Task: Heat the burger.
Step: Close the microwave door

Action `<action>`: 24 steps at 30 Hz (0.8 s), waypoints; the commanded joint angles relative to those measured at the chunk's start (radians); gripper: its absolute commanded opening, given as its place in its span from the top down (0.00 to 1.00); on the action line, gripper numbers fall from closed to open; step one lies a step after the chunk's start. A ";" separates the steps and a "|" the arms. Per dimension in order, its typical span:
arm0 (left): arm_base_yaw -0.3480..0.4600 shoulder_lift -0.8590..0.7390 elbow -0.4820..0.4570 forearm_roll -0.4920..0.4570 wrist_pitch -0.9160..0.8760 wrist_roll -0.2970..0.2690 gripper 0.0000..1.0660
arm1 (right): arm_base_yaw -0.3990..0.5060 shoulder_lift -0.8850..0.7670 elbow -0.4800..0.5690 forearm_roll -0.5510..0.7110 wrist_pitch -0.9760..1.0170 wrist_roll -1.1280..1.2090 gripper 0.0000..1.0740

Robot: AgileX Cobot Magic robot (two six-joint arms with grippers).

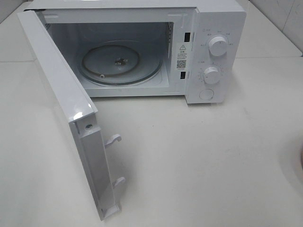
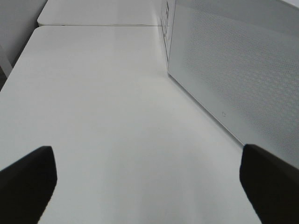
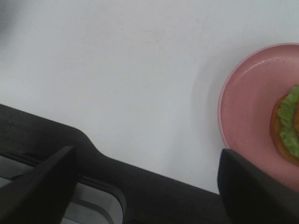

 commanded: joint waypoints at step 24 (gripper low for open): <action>0.003 -0.023 0.004 -0.004 -0.009 0.000 0.04 | -0.265 -0.600 0.133 0.126 -0.052 -0.019 0.29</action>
